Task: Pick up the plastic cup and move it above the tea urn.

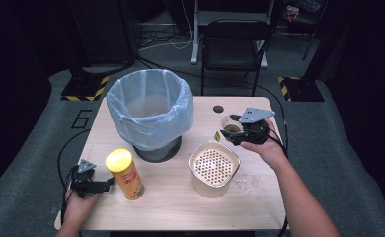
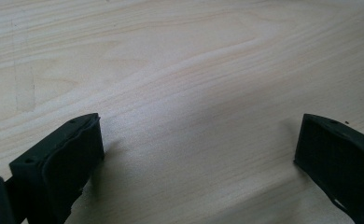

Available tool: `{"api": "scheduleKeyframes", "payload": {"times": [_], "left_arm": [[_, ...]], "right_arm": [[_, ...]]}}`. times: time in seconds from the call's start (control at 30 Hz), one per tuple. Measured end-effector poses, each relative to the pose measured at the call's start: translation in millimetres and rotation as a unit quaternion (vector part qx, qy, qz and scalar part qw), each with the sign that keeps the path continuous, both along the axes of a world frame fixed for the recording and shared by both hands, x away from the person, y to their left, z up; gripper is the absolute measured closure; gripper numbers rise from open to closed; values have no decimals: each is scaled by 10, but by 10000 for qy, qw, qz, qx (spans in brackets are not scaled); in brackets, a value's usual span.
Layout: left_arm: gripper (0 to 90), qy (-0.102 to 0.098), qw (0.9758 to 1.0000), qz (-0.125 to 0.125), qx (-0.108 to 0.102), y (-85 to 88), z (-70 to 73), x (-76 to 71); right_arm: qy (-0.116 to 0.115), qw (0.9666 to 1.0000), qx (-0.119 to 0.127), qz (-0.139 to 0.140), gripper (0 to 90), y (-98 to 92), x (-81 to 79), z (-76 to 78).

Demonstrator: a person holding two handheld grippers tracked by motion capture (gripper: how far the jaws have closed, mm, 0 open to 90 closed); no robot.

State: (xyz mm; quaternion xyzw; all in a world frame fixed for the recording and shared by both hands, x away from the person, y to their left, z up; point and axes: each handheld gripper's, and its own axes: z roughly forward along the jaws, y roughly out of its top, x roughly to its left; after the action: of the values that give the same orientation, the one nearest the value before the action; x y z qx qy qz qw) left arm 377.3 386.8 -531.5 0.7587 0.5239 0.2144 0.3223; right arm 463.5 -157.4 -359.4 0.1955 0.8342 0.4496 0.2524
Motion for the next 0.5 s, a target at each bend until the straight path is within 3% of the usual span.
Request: {"api": "scheduleKeyframes", "payload": {"times": [0.23,0.5], "left_arm": [[8,-1,10000,0,-2,0,0,0],[8,0,10000,-1,1,0,0,0]], "right_arm": [[-213,9996,27,174,335,16,-77,99],[-581,9970,-229,454,335,71,-235,190]]}}
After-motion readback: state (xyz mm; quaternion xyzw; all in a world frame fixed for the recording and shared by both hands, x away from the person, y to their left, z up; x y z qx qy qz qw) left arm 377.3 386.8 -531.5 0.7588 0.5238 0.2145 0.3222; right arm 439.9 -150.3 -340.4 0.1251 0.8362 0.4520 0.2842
